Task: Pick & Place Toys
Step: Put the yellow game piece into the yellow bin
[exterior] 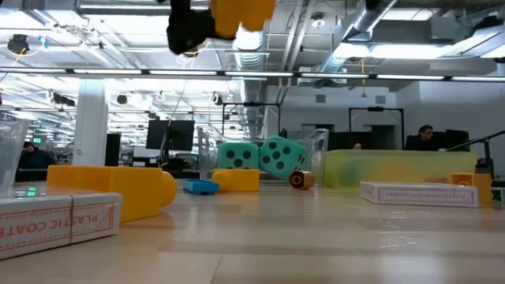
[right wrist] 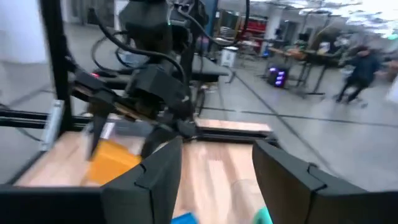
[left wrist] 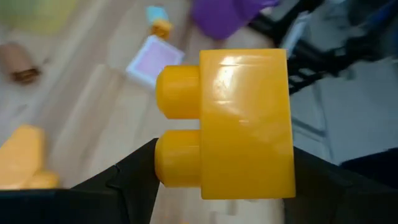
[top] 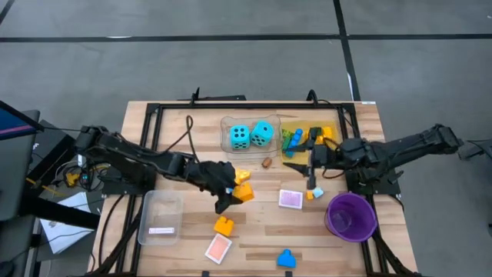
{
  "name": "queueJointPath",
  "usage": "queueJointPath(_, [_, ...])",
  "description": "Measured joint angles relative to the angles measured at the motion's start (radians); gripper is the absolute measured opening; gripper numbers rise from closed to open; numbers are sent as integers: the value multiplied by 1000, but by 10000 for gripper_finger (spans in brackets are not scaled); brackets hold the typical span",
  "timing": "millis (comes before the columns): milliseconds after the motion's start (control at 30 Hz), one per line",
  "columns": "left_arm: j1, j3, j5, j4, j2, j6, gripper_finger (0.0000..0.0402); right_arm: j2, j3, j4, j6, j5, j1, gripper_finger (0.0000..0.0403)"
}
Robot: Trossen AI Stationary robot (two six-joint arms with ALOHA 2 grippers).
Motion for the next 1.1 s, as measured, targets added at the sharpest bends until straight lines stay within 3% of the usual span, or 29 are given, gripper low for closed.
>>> queueJointPath(233, [24, 0, 161, 50, -55, -38, 263, 231, 244, -7, -151, 12, 72, 207])
queueJointPath(400, [38, 0, 252, 68, -89, -77, 264, 347, 452, -171, -174, -25, 103, 226])
queueJointPath(700, [74, 0, 281, 130, -124, -88, 264, 539, 766, -438, -248, -87, 154, 230])
queueJointPath(900, [89, 0, 357, 258, -126, -132, 264, 614, 851, -562, -270, -95, 158, 230])
queueJointPath(1100, [86, 0, 358, 269, -125, -133, 265, 627, 862, -545, -270, -96, 153, 230])
